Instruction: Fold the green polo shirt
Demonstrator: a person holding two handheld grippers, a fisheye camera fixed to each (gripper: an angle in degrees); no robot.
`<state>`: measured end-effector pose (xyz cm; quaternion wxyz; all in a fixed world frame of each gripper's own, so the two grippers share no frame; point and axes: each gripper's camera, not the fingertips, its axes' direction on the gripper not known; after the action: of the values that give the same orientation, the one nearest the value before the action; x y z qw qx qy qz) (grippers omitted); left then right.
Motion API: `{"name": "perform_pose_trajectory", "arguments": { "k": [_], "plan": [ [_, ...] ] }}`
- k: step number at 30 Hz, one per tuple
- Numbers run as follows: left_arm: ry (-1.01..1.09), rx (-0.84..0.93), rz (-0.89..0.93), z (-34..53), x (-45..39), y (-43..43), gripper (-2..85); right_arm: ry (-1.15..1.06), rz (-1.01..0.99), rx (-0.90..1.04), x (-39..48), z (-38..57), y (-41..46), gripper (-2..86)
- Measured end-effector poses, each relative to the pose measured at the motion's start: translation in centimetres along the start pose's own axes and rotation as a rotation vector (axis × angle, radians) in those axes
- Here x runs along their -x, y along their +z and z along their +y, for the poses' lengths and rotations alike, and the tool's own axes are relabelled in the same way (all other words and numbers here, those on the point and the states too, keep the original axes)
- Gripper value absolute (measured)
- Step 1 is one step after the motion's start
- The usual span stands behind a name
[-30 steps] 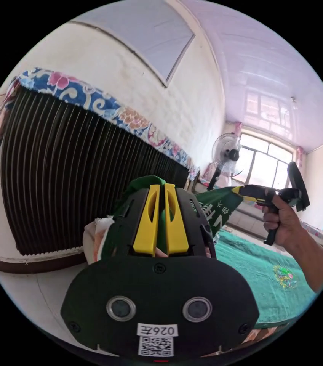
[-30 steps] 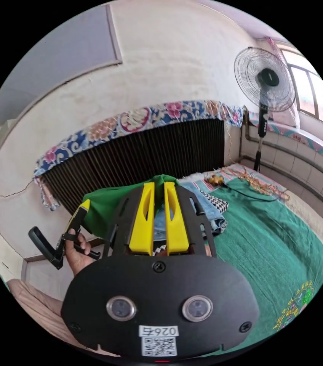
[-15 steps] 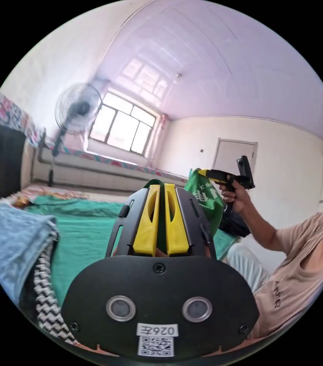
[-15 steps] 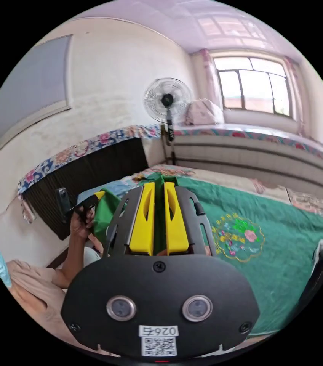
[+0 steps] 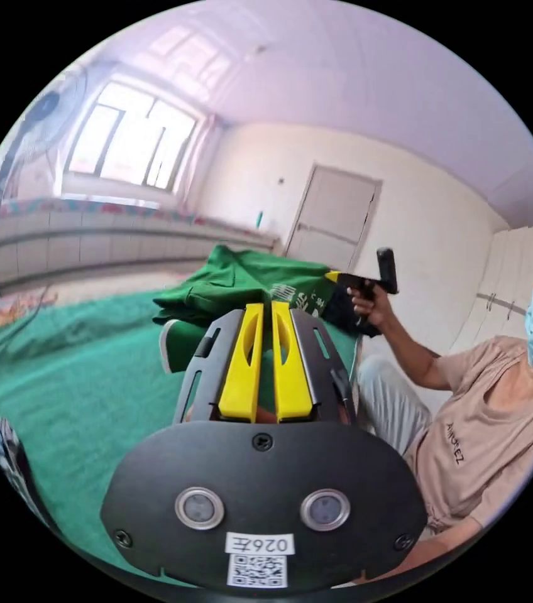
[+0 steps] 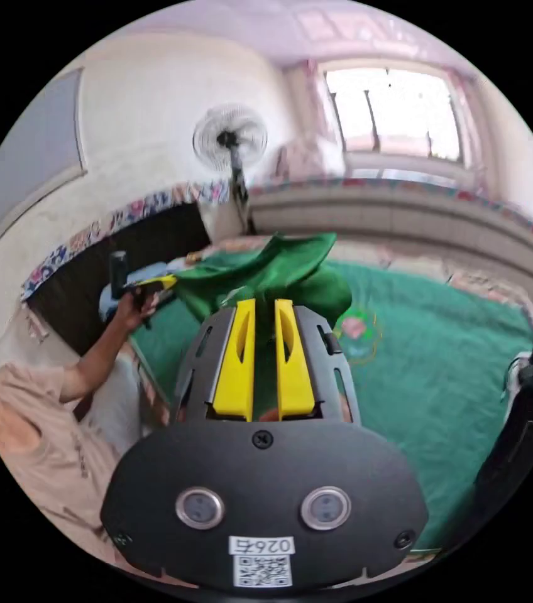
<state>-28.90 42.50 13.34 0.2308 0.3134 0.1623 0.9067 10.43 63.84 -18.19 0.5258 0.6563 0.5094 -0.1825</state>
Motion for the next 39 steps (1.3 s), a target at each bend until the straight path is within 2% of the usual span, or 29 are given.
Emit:
{"name": "perform_pose_trajectory", "arguments": {
  "k": [1,4,5,7,9,11,15,23,28,33,39],
  "plan": [
    [-0.123,-0.007,-0.059,1.2,2.3,0.5,0.4,0.078,-0.071,0.105,-2.6,-1.5,2.5,2.3],
    [-0.226,-0.213,-0.007,1.4,5.2,-1.5,4.1,0.316,-0.154,0.054,-7.7,-5.4,4.2,2.3],
    [-0.224,-0.226,-0.02,1.2,5.3,-1.7,4.5,0.368,-0.171,0.035,-8.6,-7.8,4.4,2.5],
    [-0.201,-0.158,-0.14,0.3,5.5,-0.4,6.2,0.387,-0.145,0.04,-8.4,-12.2,4.8,3.1],
    [-0.184,-0.076,-0.186,-0.2,5.6,1.9,7.8,0.376,-0.094,0.057,-7.1,-17.0,5.9,3.6],
    [-0.164,0.001,-0.164,-0.7,5.7,4.7,9.4,0.342,-0.09,0.067,-4.1,-22.6,8.4,4.2],
    [-0.106,0.117,-0.144,-1.6,5.4,9.8,11.5,0.312,-0.08,0.11,1.3,-27.3,13.3,5.4],
    [0.029,0.359,-0.199,-1.3,3.8,15.1,10.6,0.242,-0.017,0.361,12.2,-33.8,20.8,5.7],
    [0.05,0.437,-0.235,-0.8,3.8,15.5,5.8,0.209,0.036,0.36,18.4,-36.8,18.3,2.1],
    [0.058,0.443,-0.255,-0.6,4.0,14.3,1.4,0.246,0.001,0.296,22.7,-38.7,12.6,-0.6],
    [0.053,0.395,-0.256,-0.3,4.4,11.7,0.4,0.255,-0.024,0.241,28.2,-39.4,4.0,-1.3]
  ]
}}
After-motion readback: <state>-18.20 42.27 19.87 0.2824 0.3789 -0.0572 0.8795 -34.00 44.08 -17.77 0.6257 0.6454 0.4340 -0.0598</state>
